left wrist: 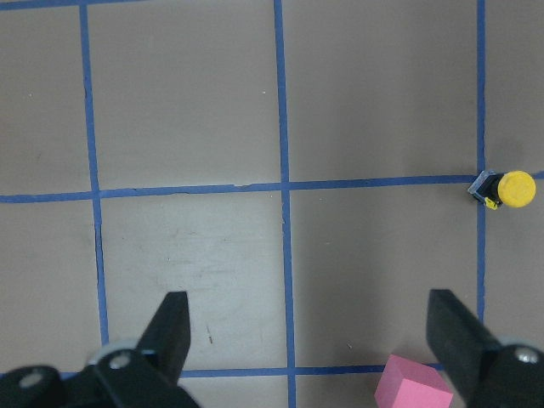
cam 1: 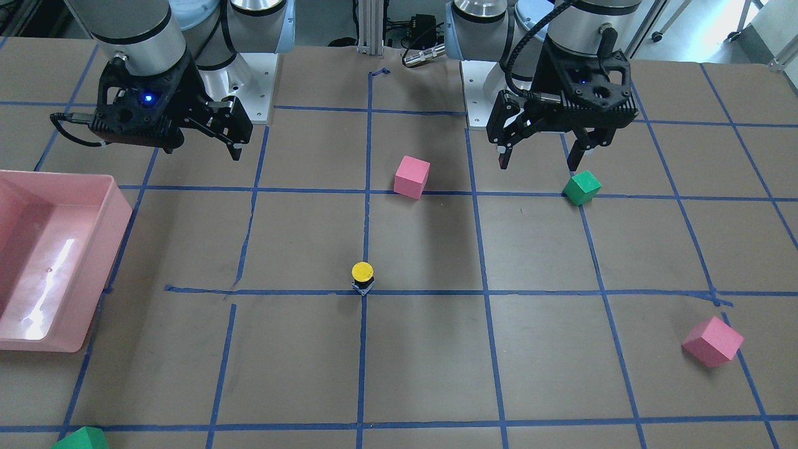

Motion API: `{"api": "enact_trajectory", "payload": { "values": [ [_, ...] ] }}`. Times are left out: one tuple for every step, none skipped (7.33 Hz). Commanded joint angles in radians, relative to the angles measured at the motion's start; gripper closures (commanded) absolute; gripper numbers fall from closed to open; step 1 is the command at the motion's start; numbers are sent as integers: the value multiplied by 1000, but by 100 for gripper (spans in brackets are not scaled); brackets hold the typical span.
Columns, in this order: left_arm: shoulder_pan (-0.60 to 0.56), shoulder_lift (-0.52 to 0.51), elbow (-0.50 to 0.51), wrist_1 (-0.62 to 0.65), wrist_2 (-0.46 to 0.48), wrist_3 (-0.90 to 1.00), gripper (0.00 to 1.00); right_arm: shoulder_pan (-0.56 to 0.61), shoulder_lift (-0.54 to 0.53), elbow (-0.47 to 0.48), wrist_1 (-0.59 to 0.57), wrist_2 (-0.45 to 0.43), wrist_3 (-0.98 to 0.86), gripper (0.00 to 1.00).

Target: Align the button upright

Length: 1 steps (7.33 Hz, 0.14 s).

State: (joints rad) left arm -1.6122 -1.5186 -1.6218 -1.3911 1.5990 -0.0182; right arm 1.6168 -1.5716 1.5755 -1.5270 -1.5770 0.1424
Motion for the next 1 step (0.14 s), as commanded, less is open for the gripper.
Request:
{"api": "enact_trajectory", "payload": {
  "values": [
    [0, 3, -6, 1, 1, 1, 0, 0, 1, 1, -45, -3, 2, 0]
  ]
}}
